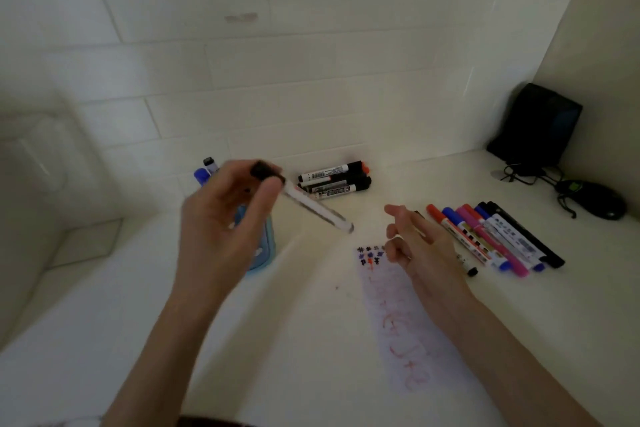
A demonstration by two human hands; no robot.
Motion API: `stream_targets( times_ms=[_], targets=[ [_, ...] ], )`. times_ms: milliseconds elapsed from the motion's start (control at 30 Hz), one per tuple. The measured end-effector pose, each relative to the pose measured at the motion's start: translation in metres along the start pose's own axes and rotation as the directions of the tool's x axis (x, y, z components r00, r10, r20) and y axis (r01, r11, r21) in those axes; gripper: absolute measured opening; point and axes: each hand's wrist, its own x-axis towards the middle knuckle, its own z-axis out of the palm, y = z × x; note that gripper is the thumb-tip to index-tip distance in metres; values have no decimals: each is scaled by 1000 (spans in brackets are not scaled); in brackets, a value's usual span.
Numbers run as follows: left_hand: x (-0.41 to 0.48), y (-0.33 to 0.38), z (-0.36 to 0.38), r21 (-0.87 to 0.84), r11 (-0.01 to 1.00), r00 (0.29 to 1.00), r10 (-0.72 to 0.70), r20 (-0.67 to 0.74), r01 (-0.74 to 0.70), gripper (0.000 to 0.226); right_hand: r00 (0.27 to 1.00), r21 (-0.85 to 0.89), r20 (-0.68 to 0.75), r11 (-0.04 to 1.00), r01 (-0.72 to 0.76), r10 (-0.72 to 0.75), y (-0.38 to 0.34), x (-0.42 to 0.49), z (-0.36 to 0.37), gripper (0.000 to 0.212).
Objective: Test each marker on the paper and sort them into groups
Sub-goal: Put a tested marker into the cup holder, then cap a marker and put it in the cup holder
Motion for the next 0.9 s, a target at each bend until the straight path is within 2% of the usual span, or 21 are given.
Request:
stream_targets(
  times_ms=[100,200,267,500,600,700,767,900],
  targets=[
    [13,11,-34,134,989,996,68,-58,-60,15,999,-37,27,999,26,-25,4,-2,2,52],
    [22,8,-56,324,940,991,124,-44,-103,20,998,-57,52,998,40,-37,5,-4,3,48],
    [24,4,-61,391,914,990,135,-34,-111,24,998,-68,54,997,42,-39,7,-4,3,48],
    [25,-3,-56,517,843,985,173,-2,-148,31,999,-129,41,991,23,-17,14,0,3,41],
    [26,-10,-54,571,812,992,121,29,-116,35,997,-176,68,983,55,-44,16,1,0,30],
    [21,-21,-49,606,795,999,-6,36,-18,38,993,-208,94,974,93,-75,18,2,-3,16],
    [16,-27,-48,621,784,999,-26,47,-8,31,992,-231,96,967,107,-87,17,3,-4,16],
    [13,-31,-49,680,728,996,62,58,-85,19,993,-228,75,967,110,-96,15,5,-8,17]
  ],
)
